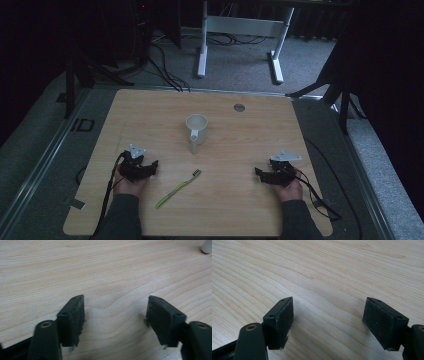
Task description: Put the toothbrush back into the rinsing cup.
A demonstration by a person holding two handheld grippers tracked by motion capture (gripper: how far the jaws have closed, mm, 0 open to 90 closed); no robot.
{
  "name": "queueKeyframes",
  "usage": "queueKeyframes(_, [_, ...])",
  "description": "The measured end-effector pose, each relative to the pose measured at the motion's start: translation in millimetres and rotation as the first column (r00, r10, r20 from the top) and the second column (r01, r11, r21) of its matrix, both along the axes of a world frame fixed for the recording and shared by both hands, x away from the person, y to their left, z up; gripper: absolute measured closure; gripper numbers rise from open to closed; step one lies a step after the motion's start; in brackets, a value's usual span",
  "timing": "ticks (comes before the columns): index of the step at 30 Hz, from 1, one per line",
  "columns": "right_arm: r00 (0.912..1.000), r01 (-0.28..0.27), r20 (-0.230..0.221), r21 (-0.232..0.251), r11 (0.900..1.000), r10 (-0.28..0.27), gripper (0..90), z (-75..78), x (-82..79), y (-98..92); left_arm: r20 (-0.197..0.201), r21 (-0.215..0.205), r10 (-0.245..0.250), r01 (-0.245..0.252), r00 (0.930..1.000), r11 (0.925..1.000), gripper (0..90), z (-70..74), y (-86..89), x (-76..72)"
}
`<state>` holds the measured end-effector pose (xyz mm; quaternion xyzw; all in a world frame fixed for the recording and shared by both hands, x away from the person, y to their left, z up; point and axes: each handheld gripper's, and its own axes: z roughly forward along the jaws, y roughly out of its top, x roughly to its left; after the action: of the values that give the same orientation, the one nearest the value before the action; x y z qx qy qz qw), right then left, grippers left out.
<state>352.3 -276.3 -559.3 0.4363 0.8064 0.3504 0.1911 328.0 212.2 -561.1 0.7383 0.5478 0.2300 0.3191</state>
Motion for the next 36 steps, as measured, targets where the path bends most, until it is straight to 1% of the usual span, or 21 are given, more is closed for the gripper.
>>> queueKeyframes(2, [1.0000,-0.001,0.000,0.000,1.000,0.001,24.3,0.0,0.0,0.0,-0.013,0.000,0.021,-0.021,0.9997,0.9998,43.8,2.0,0.8,-0.4])
queueKeyframes(3, [1.0000,-0.001,0.000,0.000,1.000,0.001,24.3,0.0,0.1,0.0,-0.022,-0.003,0.024,-0.024,0.9995,0.9997,45.7,3.3,1.4,-0.6])
queueKeyframes(4, [1.0000,-0.001,0.000,0.000,1.000,0.001,24.3,0.0,0.0,0.0,-0.022,-0.007,0.024,-0.024,0.9995,0.9997,46.8,4.2,1.5,-0.9])
queueKeyframes(5, [1.0000,-0.001,0.000,0.000,1.000,0.001,24.3,0.0,0.0,0.0,-0.022,-0.007,0.024,-0.024,0.9995,0.9997,46.9,4.2,1.5,-0.9])
queueKeyframes(8, [1.0000,-0.001,0.000,0.000,1.000,0.001,24.3,0.0,0.0,0.0,-0.010,-0.032,0.012,-0.012,0.9999,0.9994,47.0,12.2,2.7,-4.1])
queueKeyframes(9, [1.0000,-0.001,0.000,0.000,1.000,0.001,24.3,0.0,0.0,0.0,-0.004,-0.029,0.007,-0.008,1.0000,0.9995,47.4,14.9,3.0,-5.2])
queueKeyframes(12, [1.0000,-0.001,0.000,0.000,1.000,0.001,24.3,0.0,0.1,0.0,0.010,-0.039,0.003,-0.003,0.9999,0.9992,47.5,21.8,3.1,-7.9])
queueKeyframes(13, [1.0000,-0.001,0.000,0.000,1.000,0.001,24.3,0.0,0.1,0.0,0.013,-0.031,0.001,0.000,0.9999,0.9995,48.3,24.3,3.4,-9.3])
queueKeyframes(17, [1.0000,-0.001,0.000,0.000,1.000,0.001,24.3,0.0,0.1,0.0,0.013,-0.035,-0.008,0.008,0.9999,0.9994,49.7,32.3,4.9,-13.9])
queueKeyframes(18, [1.0000,-0.001,0.000,0.000,1.000,0.001,24.3,0.0,0.1,0.0,0.011,-0.042,-0.012,0.012,0.9999,0.9990,50.0,34.0,5.1,-14.8])
queueKeyframes(23, [1.0000,-0.001,0.000,0.000,1.000,0.001,24.3,0.0,0.1,0.0,-0.010,-0.058,-0.040,0.040,0.9991,0.9975,50.1,41.9,3.8,-19.6])
queueKeyframes(28, [1.0000,-0.002,0.000,-0.001,1.000,0.002,24.3,0.0,0.1,-0.1,-0.006,-0.048,-0.073,0.073,0.9973,0.9962,50.1,49.7,-0.7,-24.4])
queueKeyframes(29, [1.0000,-0.002,0.000,-0.001,1.000,0.002,24.3,0.0,0.1,-0.1,-0.006,-0.048,-0.073,0.073,0.9973,0.9962,50.0,49.7,-0.7,-24.4])
queueKeyframes(30, [1.0000,-0.002,0.000,-0.001,1.000,0.002,24.3,0.0,0.2,-0.1,0.000,-0.045,-0.086,0.086,0.9963,0.9953,50.0,52.4,-2.7,-25.7])
queueKeyframes(32, [1.0000,-0.002,0.000,-0.001,1.000,0.002,24.3,0.0,0.2,-0.1,0.003,-0.034,-0.097,0.097,0.9953,0.9947,49.7,54.9,-4.3,-26.9])
queueKeyframes(36, [1.0000,-0.003,0.001,-0.001,1.000,0.003,24.3,0.0,0.2,-0.1,0.001,-0.036,-0.110,0.110,0.9939,0.9932,49.7,59.5,-7.2,-28.7])
